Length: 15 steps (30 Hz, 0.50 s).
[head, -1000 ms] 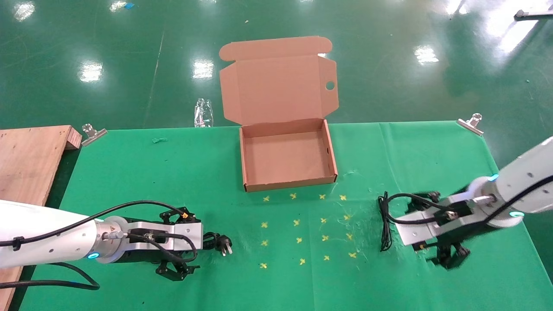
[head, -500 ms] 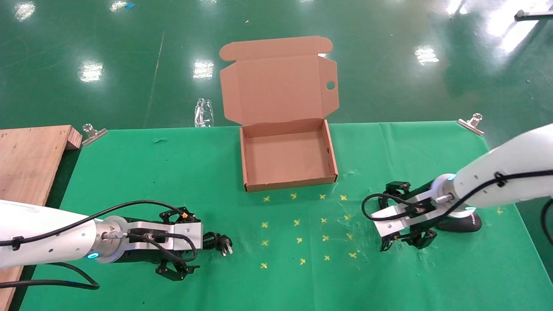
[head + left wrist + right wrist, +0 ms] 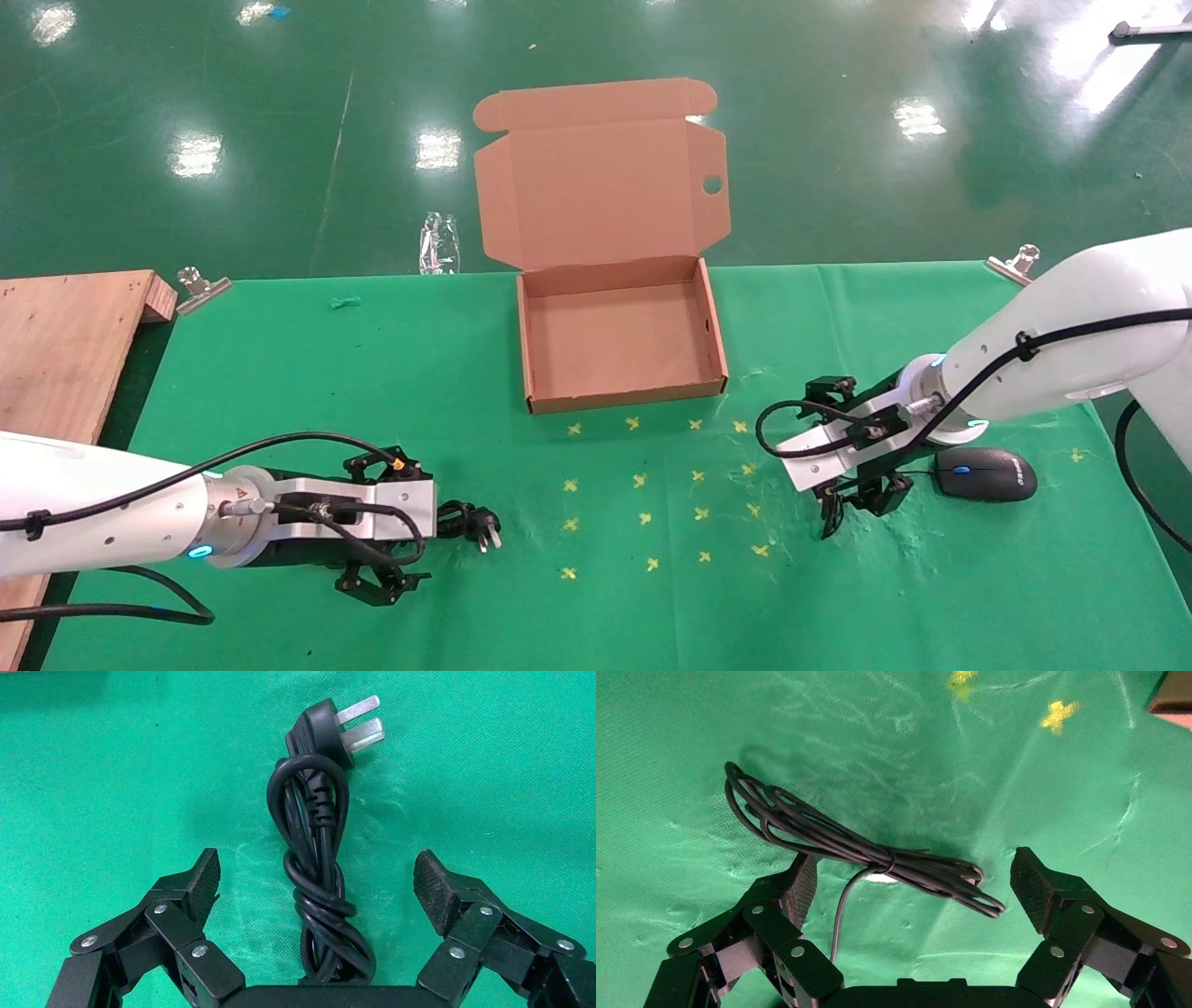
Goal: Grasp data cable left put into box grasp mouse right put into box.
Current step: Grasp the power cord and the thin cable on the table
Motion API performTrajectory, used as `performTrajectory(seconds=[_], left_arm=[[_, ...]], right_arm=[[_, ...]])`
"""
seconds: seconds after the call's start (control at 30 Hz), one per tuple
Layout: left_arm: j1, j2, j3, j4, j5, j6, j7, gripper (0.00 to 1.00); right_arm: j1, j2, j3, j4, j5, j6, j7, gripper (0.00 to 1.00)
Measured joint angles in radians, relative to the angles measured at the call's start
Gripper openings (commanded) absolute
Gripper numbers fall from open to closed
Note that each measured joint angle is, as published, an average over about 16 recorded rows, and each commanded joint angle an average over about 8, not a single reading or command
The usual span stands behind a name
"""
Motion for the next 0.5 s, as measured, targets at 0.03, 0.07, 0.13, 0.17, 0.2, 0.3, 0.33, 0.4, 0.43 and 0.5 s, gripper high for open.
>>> performTrajectory(seconds=[0.03,0.07,0.13,0.17,0.2,0.3,0.33,0.4,0.43,0.5], left_arm=[[0.0,0.0,0.0,0.0,0.0,0.0,0.0,0.93],[0.0,0.0,0.0,0.0,0.0,0.0,0.0,0.8],[0.0,0.0,0.0,0.0,0.0,0.0,0.0,0.55],[0.0,0.0,0.0,0.0,0.0,0.0,0.0,0.43],[0.0,0.0,0.0,0.0,0.0,0.0,0.0,0.3],[0.0,0.0,0.0,0.0,0.0,0.0,0.0,0.0],[0.0,0.0,0.0,0.0,0.0,0.0,0.0,0.0],[0.0,0.0,0.0,0.0,0.0,0.0,0.0,0.0],[0.0,0.0,0.0,0.0,0.0,0.0,0.0,0.0],[0.0,0.0,0.0,0.0,0.0,0.0,0.0,0.0]], right_arm=[[0.001,-0.002,0.0,-0.005,0.0,0.001,-0.003,0.56],[0.002,-0.003,0.0,-0.008,0.0,0.002,-0.005,0.43],[0.004,-0.005,-0.001,-0.013,0.0,0.003,-0.007,0.18],[0.004,-0.006,-0.001,-0.015,0.0,0.003,-0.008,0.06],[0.005,-0.006,-0.001,-0.015,0.0,0.003,-0.008,0.0],[0.005,-0.006,-0.001,-0.016,0.0,0.004,-0.009,0.0],[0.005,-0.006,-0.001,-0.016,0.0,0.003,-0.008,0.0],[0.005,-0.005,-0.001,-0.014,0.0,0.003,-0.008,0.0],[0.005,-0.005,-0.001,-0.013,0.0,0.003,-0.008,0.0],[0.005,-0.004,-0.001,-0.011,0.0,0.002,-0.007,0.0]])
